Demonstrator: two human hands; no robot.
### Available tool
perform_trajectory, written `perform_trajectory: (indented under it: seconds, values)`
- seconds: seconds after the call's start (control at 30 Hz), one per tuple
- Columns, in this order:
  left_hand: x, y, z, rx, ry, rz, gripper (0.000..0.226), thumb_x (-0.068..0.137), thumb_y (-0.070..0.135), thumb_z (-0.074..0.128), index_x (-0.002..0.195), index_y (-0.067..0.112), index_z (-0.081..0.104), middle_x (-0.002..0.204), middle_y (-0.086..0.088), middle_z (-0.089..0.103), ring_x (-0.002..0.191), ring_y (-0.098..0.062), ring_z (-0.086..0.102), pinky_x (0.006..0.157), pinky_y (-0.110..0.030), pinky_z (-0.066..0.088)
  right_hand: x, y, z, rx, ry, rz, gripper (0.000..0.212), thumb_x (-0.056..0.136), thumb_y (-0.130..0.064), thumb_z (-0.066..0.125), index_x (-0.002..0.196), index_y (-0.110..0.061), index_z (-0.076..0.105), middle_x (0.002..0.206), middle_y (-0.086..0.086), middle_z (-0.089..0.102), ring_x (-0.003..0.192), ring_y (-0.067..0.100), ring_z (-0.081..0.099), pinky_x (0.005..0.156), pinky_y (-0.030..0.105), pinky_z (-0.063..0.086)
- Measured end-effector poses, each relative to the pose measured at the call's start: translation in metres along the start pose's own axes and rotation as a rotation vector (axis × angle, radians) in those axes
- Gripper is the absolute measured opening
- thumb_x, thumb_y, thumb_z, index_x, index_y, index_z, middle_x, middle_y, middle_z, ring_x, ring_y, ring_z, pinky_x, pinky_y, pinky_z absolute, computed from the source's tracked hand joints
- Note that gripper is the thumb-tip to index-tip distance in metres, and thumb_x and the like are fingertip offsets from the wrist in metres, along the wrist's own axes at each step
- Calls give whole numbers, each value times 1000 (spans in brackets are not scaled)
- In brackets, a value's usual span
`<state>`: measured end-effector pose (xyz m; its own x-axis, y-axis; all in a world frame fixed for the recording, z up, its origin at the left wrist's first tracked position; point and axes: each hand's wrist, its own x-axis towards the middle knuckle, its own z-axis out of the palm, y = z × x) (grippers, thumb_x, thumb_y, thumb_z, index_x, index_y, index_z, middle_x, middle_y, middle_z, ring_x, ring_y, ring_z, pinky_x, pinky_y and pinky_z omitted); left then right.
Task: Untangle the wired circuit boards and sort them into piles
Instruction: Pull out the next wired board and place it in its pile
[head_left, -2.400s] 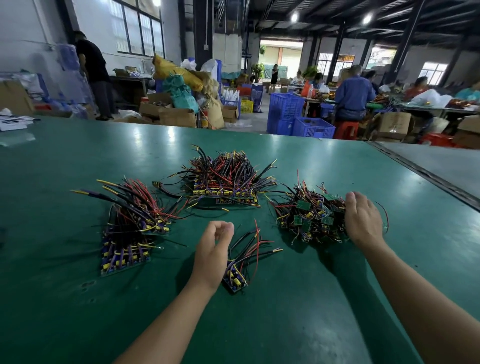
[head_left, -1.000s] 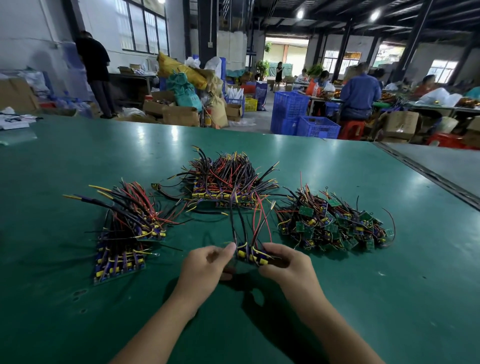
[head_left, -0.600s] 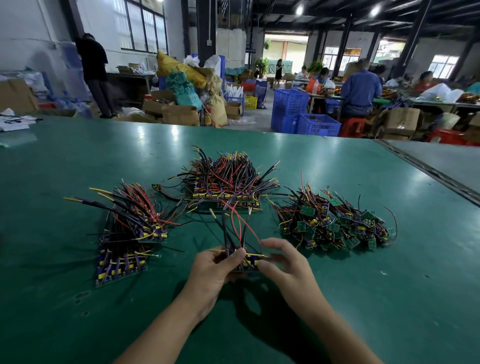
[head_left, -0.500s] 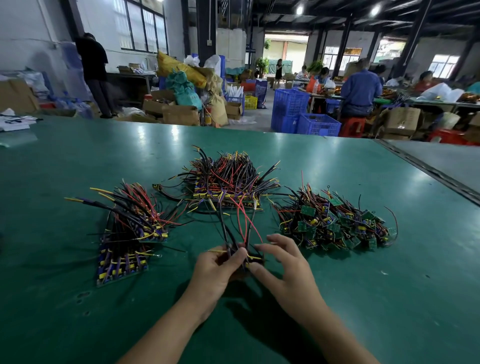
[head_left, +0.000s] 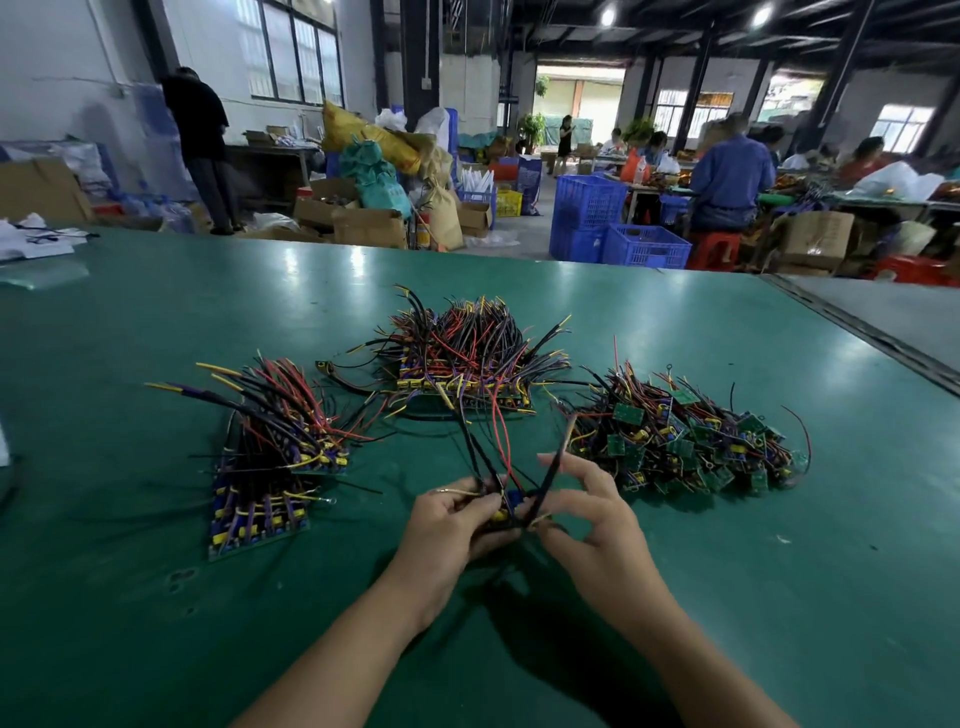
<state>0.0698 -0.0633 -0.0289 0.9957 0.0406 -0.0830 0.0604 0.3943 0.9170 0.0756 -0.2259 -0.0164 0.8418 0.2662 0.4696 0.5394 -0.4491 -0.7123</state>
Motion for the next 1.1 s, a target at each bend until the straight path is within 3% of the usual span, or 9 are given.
perform_trajectory:
  seconds: [0.13,0.23,0.37,0.43,0.6,0.7,0.9,1.0,1.1]
  values:
    - [0,-2,1,38,46,45,15,91,-8,52,94,-4,67,95,-28,70,82,-30,70,66,-35,60,-1,5,1,-14,-118,-59,48,71,17,64,67,-30,75,136,-14,51,134,6,36,109,20,28]
    - [-2,-1,1,42,24,81,18,90,-6,56,96,4,68,87,-19,72,74,-28,71,57,-33,58,-2,6,6,123,16,41,45,78,15,63,71,-28,73,127,-9,56,121,7,52,100,23,41]
    - [-3,0,-2,42,-15,79,22,89,-5,59,105,8,68,91,-14,74,78,-24,72,58,-33,58,3,12,4,270,144,221,22,87,0,66,89,-22,66,97,-3,67,95,10,64,82,27,50]
    - [-5,1,-2,23,-46,75,24,89,-4,59,107,8,68,96,-17,73,82,-27,71,59,-32,58,6,15,1,333,136,333,20,86,-5,67,99,-20,60,96,1,67,89,11,65,79,30,51]
    - [-9,6,1,-37,-84,77,25,87,-6,58,91,11,75,91,-17,72,75,-24,69,59,-32,57,6,16,-2,828,-115,544,24,84,-1,64,106,-12,68,96,16,64,76,21,64,59,28,53]
    - [-11,9,1,-95,-116,89,21,85,-2,59,89,11,75,92,-17,72,79,-24,70,60,-29,57,4,19,-4,1049,-292,494,49,69,-3,63,117,-12,66,102,15,69,83,27,68,66,33,57]
    - [-8,7,2,-141,-122,109,17,76,11,65,91,10,73,94,-18,72,79,-24,71,63,-31,58,4,20,-5,943,-338,392,53,71,6,42,109,-13,74,104,14,73,88,23,70,73,29,56]
    - [-5,4,3,-159,-84,106,16,74,10,66,86,12,75,88,-15,73,76,-23,71,62,-31,58,4,17,-9,908,-282,364,39,78,2,52,105,-12,75,103,16,73,85,26,71,73,29,57]
    - [-3,0,2,-42,-62,157,14,75,10,70,88,13,75,92,-17,73,82,-26,69,78,-38,58,4,16,-7,823,-235,367,17,89,-2,63,100,-8,75,98,16,73,82,24,70,72,29,57]
